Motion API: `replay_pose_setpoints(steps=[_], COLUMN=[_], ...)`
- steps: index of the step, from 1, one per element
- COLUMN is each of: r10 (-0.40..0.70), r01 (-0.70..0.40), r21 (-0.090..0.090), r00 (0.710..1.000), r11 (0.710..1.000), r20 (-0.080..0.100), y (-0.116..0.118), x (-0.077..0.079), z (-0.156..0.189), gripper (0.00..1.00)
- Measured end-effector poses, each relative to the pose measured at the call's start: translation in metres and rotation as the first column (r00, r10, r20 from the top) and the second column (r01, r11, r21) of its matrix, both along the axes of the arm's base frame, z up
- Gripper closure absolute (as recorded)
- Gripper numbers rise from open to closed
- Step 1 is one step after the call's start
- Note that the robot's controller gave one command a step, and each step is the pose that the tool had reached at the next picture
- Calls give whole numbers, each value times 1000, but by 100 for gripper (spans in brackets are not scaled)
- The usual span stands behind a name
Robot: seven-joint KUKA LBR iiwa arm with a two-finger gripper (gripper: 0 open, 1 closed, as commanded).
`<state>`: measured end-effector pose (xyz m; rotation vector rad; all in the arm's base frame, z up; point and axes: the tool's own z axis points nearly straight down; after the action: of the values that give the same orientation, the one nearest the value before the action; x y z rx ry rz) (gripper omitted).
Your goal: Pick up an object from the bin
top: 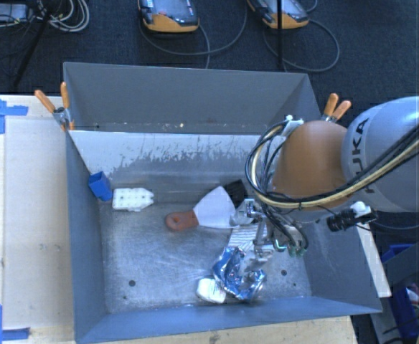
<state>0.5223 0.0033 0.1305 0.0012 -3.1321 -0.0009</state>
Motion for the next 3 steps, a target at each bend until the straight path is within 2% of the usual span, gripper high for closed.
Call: replay_pose_setpoints(steps=[1,2,3], r10=[0,174,293], r01=[0,-174,-293], r21=[0,-1,1], r00=[1000,985,956], r11=[1000,985,956], r20=[7,14,12], y=[0,-9,-17], x=[2,12,13], z=[3,-36,-52], gripper=[0,0,0])
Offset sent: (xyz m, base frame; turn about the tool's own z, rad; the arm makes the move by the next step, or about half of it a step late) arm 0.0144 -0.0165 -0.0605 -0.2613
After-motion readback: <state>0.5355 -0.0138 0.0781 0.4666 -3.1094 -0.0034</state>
